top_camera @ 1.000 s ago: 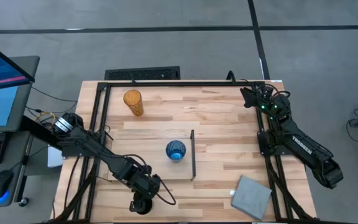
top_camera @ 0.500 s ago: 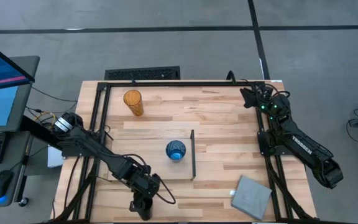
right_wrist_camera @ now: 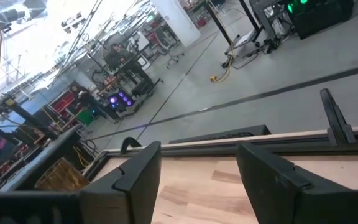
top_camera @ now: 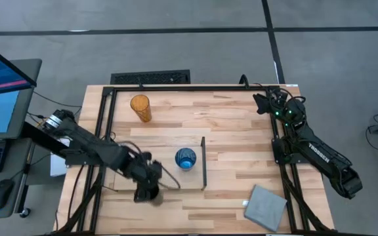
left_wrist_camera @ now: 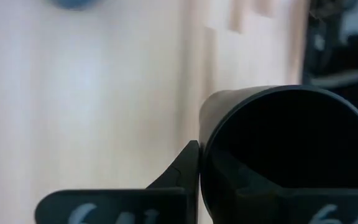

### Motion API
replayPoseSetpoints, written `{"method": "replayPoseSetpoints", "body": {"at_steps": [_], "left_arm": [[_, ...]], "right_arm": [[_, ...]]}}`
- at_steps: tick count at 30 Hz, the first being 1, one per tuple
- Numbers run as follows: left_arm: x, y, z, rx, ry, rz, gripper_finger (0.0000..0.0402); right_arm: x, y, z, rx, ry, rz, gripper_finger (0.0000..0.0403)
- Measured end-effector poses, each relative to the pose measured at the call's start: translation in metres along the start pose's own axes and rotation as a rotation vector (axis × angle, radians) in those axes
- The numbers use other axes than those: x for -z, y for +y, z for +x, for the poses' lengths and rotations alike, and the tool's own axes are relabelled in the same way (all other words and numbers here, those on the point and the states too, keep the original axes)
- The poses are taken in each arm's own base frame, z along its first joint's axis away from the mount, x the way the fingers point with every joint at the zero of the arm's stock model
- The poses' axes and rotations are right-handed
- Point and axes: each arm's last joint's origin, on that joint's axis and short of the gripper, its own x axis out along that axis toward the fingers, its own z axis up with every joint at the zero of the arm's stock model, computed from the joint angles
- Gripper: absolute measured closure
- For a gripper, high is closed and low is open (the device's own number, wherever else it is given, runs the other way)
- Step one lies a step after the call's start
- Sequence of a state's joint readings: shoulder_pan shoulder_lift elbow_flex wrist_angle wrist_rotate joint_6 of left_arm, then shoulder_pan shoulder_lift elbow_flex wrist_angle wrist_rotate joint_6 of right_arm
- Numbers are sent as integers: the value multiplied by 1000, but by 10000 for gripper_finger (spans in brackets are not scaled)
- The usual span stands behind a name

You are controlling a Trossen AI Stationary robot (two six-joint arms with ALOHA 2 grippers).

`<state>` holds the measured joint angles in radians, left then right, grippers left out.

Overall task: Stack small to large cups/mugs on shelf
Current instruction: Put the black cup on the shelf

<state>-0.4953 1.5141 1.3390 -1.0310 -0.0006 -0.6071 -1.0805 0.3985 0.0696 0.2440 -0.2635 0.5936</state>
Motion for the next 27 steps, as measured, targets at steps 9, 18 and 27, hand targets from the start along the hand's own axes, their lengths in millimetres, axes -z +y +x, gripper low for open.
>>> {"method": "replayPoseSetpoints", "body": {"at_steps": [9, 18, 27], "left_arm": [[-13, 60, -36, -117, -108, -214, 401], [-16, 110, -41, -239, -14, -286, 401], [-19, 108, -40, -223, -42, -290, 401]], "right_arm": [[0, 0, 0, 2, -3, -1, 173], [0, 0, 0, 2, -2, 0, 173], [-1, -1, 0, 40, -27, -2, 173]]}}
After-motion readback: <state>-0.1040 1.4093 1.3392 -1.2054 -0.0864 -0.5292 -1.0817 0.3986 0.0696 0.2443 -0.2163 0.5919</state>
